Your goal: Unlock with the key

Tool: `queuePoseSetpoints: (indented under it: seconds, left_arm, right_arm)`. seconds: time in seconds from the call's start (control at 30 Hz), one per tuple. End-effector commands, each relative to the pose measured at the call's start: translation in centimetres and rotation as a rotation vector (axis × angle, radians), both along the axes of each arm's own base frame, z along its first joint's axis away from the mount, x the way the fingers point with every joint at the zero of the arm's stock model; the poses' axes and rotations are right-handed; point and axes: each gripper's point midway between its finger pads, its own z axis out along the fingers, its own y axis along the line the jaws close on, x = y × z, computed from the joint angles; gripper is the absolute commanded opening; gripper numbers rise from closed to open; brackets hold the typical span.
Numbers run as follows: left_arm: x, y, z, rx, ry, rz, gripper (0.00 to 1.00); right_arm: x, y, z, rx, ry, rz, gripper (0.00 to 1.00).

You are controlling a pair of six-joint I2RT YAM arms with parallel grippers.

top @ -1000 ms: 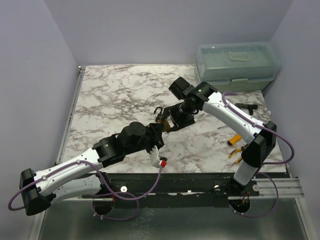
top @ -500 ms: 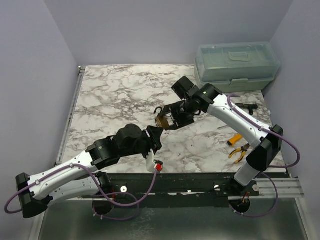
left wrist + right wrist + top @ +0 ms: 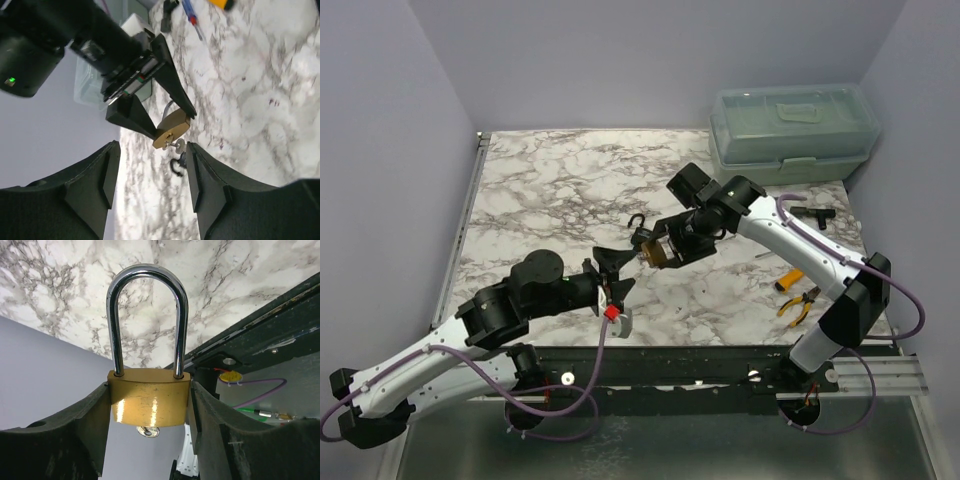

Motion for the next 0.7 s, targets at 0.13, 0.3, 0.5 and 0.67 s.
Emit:
queuePoseSetpoints:
  seconds: [0.13, 0.3, 0.5, 0.67]
  left_arm:
    - [-2.1, -0.7, 4.1, -0.432, 0.707, 0.202, 0.59]
    - [-0.7, -0.6, 3.7, -0.627, 1.041, 0.435, 0.59]
    - [-0.3, -1.0, 3.6, -0.786, 1.289, 0.55, 0.51]
    - [-0.2, -2.1, 2.4, -0.853, 1.5, 0.634, 0.42]
  right_arm:
    - [-0.2, -3.7, 0.4, -0.1, -0.138, -0.001, 0.0]
    - [0.1, -6.4, -0.2, -0.206, -0.225, 0.002, 0.0]
    - [0.5, -8.0, -0.1, -0.262, -0.351, 0.095, 0.0]
    - [0.8, -8.4, 0.4, -0.265, -0.474, 0.191, 0.0]
